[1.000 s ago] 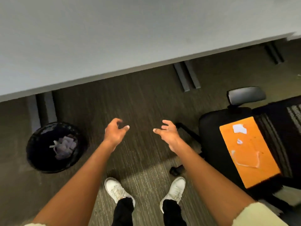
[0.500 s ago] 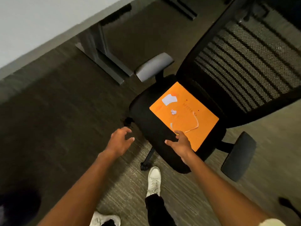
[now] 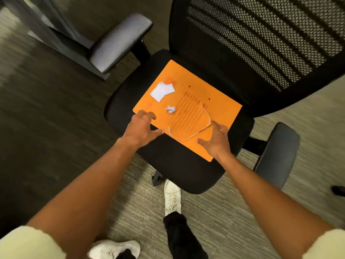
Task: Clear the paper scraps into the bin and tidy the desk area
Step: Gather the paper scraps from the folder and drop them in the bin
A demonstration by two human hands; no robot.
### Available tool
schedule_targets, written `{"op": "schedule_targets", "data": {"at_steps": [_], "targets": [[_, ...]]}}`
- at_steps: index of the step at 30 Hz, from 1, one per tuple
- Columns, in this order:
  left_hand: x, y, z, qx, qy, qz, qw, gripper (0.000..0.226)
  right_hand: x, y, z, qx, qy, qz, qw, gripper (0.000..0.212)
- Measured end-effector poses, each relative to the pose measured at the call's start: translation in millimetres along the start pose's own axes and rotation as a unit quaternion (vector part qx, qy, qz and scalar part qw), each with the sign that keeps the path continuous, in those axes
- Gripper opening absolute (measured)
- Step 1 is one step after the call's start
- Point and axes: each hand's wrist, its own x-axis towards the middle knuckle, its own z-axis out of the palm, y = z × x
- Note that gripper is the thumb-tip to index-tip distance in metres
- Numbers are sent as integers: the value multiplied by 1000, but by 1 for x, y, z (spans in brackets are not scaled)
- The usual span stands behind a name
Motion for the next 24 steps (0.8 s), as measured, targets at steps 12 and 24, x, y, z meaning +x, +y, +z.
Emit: {"op": "schedule_targets", "data": {"at_steps": [12,24], "targets": [[79,32,37,40,55,33,997,62,51,5,12,10,73,-41,996,41],[112,48,38,62,24,85,994,22,66,14,8,146,105,-48,982,25]]}}
